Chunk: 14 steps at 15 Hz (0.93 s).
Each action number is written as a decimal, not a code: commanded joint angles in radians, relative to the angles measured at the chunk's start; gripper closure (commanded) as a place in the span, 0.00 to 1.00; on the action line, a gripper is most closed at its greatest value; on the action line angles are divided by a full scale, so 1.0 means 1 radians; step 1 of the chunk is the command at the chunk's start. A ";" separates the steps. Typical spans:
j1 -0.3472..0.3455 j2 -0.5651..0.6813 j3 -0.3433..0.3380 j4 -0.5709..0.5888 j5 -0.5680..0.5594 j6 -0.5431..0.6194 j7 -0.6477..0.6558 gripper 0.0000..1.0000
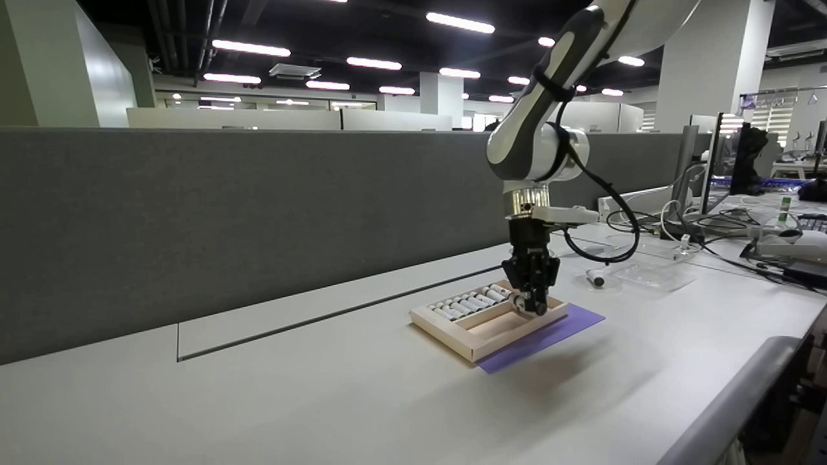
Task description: Get the leftmost bottle from the table and put it on the lower half of the cardboard box
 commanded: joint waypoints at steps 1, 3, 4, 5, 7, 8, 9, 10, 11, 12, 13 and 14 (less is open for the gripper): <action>-0.006 0.030 -0.003 0.047 0.010 -0.010 0.006 0.95; -0.010 0.043 -0.002 0.063 0.013 -0.016 0.006 0.95; -0.011 0.051 -0.002 0.072 0.015 -0.019 0.006 0.95; -0.011 0.058 -0.003 0.079 0.015 -0.020 0.007 0.95; -0.012 0.070 -0.003 0.087 0.014 -0.017 0.008 0.95; -0.012 0.074 -0.003 0.091 0.014 -0.017 0.009 0.95; -0.012 0.075 -0.003 0.096 0.014 -0.019 0.009 0.95; -0.012 0.076 -0.003 0.099 0.014 -0.018 0.008 0.95; -0.012 0.078 -0.003 0.102 0.014 -0.017 0.008 0.95; -0.013 0.077 -0.002 0.102 0.015 -0.016 0.007 0.95; -0.013 0.078 -0.002 0.102 0.014 -0.013 0.006 0.95; -0.013 0.078 -0.003 0.101 0.013 -0.011 0.006 0.72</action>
